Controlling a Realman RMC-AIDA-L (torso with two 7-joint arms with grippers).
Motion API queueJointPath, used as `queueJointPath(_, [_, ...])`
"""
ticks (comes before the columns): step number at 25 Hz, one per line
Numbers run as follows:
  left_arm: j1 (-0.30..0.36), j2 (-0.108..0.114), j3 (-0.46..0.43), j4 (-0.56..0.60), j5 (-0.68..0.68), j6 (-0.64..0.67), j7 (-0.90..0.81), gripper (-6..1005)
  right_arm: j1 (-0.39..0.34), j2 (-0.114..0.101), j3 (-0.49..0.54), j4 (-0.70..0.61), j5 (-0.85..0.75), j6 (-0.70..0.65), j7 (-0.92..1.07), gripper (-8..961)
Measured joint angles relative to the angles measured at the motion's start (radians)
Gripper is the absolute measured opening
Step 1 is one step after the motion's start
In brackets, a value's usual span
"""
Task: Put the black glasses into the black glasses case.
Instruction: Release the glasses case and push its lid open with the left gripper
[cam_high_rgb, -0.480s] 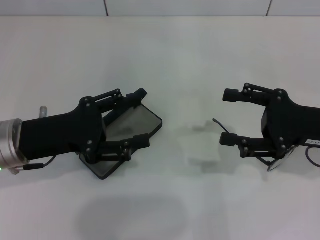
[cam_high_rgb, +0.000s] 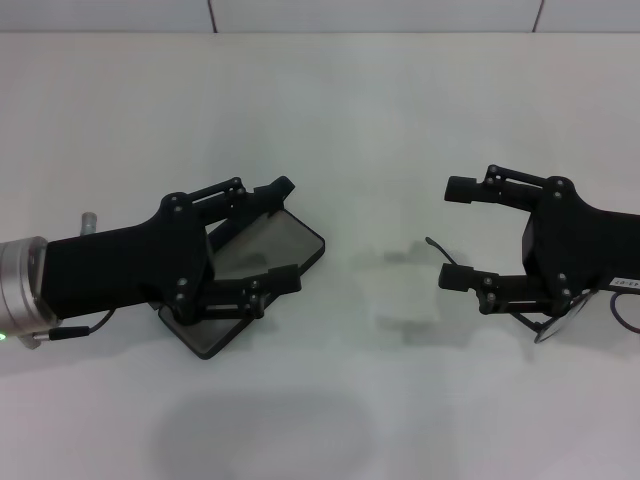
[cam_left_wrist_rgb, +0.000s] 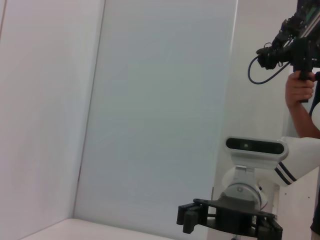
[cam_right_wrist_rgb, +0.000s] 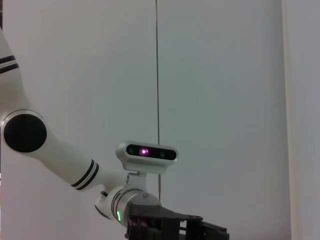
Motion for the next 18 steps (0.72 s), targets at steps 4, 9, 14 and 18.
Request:
queueJointPath(4, [-0.001, 0.001, 0.0, 0.007, -0.002, 0.0, -0.015, 888, 0.0, -0.002, 0.0, 0.0, 0.0, 0.0, 0.0, 840])
queueJointPath(9, [-0.013, 0.025, 0.0, 0.082, 0.0, -0.037, -0.195, 888, -0.007, -0.004, 0.0, -0.001, 0.0, 0.0, 0.0, 839])
queueJointPath(14, [-0.014, 0.03, 0.0, 0.226, 0.109, -0.249, -0.444, 888, -0.017, -0.009, 0.0, -0.001, 0.0, -0.003, 0.0, 837])
queueJointPath(18, [-0.014, 0.027, 0.0, 0.327, 0.234, -0.333, -0.589, 888, -0.025, -0.01, 0.0, 0.0, 0.0, -0.002, 0.0, 836])
